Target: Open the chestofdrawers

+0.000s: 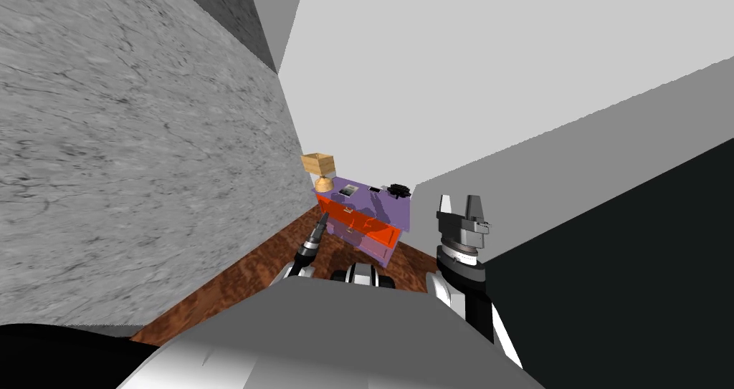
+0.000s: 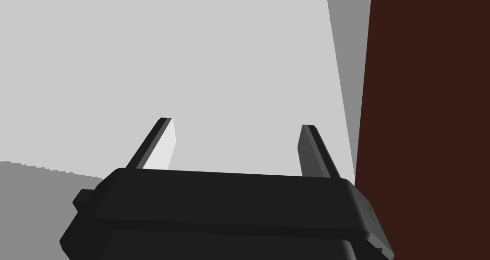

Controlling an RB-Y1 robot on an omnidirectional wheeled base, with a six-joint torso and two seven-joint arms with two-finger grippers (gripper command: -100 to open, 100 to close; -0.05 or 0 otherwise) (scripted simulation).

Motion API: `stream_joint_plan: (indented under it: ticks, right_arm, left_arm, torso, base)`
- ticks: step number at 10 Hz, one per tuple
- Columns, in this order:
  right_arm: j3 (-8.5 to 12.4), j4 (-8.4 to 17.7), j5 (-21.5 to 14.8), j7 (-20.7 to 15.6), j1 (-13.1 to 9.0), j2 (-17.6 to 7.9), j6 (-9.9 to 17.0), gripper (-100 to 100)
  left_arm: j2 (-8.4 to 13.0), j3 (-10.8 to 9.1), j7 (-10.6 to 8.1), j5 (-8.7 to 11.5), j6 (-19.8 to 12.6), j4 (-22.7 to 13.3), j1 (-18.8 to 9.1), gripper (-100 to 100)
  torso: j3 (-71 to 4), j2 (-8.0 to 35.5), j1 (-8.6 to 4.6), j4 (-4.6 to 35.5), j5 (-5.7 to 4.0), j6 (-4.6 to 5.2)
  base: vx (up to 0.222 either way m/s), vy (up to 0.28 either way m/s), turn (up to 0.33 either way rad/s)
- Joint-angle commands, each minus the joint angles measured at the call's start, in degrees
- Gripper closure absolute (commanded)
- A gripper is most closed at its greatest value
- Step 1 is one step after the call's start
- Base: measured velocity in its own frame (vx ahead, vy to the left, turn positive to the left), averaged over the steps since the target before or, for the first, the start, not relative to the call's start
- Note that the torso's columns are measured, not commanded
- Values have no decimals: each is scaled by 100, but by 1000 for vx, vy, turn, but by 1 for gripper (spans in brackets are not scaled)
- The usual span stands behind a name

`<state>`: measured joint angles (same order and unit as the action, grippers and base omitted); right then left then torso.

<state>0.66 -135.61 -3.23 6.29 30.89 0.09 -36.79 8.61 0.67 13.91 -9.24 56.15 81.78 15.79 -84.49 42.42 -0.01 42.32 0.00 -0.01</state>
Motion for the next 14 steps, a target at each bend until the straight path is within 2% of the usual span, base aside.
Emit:
stream_joint_plan:
  ticks: [1, 4, 6, 12, 14]
  right_arm:
    - [0, 0, 0, 0, 0, 0, 0, 0]
    - [0, 0, 0, 0, 1, 0, 0, 0]
    - [0, 0, 0, 0, 0, 0, 0, 0]
    - [0, 0, 0, 0, 1, 0, 0, 0]
    - [0, 0, 0, 0, 0, 0, 0, 0]
  left_arm:
    - [-3, 8, 57, -44, 163, -426, -112, -100]
    - [-28, 38, 168, -136, 404, -919, -308, -100]
    - [-28, 38, 168, -136, 404, -1131, -308, -100]
    - [-79, 81, 324, -267, 741, -2150, -589, -100]
    - [-126, 107, 419, -346, 945, -2627, -762, -100]
  torso:
    - [-5, -11, -3, -2, -1, 2]
    - [-11, -18, 3, -5, 1, 0]
    - [-5, -8, -2, -3, -1, 0]
    - [-12, -21, -1, -5, 0, 1]
    - [-7, -12, -1, -3, -1, 1]
  base:
    - [55, 8, -14]
    - [81, 21, -20]
    - [45, 10, -4]
    - [63, 16, -17]
    - [84, 23, -23]
